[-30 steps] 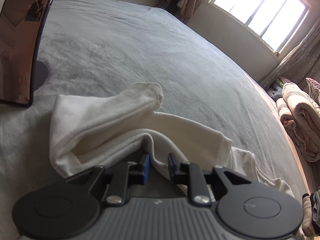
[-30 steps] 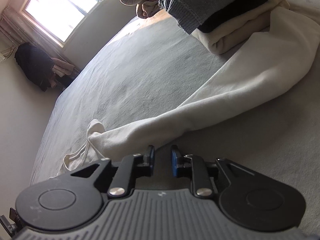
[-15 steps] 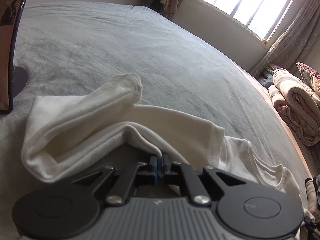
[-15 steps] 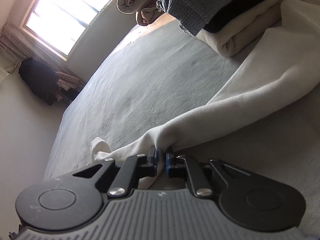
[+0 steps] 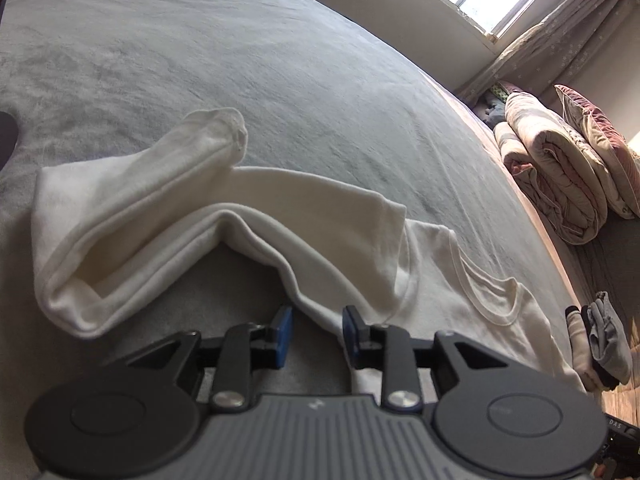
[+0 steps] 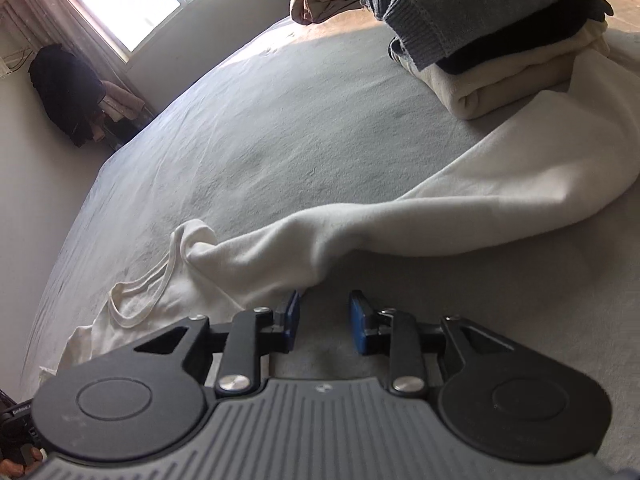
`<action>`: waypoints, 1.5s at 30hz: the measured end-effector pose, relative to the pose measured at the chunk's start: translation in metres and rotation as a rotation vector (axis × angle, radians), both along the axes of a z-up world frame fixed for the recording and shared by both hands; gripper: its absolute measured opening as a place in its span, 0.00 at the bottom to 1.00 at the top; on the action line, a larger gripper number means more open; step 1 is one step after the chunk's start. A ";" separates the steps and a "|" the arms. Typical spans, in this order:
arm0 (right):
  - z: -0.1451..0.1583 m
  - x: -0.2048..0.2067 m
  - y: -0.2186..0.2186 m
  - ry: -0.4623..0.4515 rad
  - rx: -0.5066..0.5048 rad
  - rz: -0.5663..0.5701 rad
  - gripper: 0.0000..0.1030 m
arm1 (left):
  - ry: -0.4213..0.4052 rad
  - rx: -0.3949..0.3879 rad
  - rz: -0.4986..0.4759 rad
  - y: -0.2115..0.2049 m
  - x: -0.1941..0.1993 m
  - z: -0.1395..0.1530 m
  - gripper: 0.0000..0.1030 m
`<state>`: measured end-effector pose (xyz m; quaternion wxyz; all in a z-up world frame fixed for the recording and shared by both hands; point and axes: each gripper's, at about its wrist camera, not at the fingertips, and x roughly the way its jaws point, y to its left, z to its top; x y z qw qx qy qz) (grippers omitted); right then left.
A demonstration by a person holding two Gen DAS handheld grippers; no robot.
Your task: Fold clothes
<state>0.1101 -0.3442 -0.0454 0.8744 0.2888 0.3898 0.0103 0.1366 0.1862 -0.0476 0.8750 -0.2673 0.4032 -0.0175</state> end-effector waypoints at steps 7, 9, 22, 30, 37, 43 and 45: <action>-0.003 -0.027 -0.006 0.071 0.174 0.028 0.33 | 0.055 -0.092 -0.138 -0.004 -0.014 -0.012 0.09; -0.007 -0.031 -0.012 0.082 0.239 0.037 0.33 | 0.060 -0.090 -0.156 -0.002 -0.019 -0.011 0.09; -0.005 -0.046 -0.046 0.268 0.396 0.324 0.35 | -0.126 0.025 -0.444 -0.096 -0.056 0.043 0.09; -0.021 -0.078 -0.055 0.274 0.465 0.448 0.36 | -0.185 0.067 -0.606 -0.192 -0.075 0.016 0.09; -0.040 -0.074 -0.041 0.268 0.589 0.518 0.35 | -0.238 0.070 -0.613 -0.227 -0.084 -0.006 0.09; -0.053 -0.065 -0.037 0.178 0.737 0.468 0.35 | -0.256 0.127 -0.647 -0.254 -0.084 -0.015 0.09; -0.054 -0.061 -0.035 0.145 0.760 0.442 0.35 | -0.259 0.130 -0.653 -0.258 -0.081 -0.013 0.09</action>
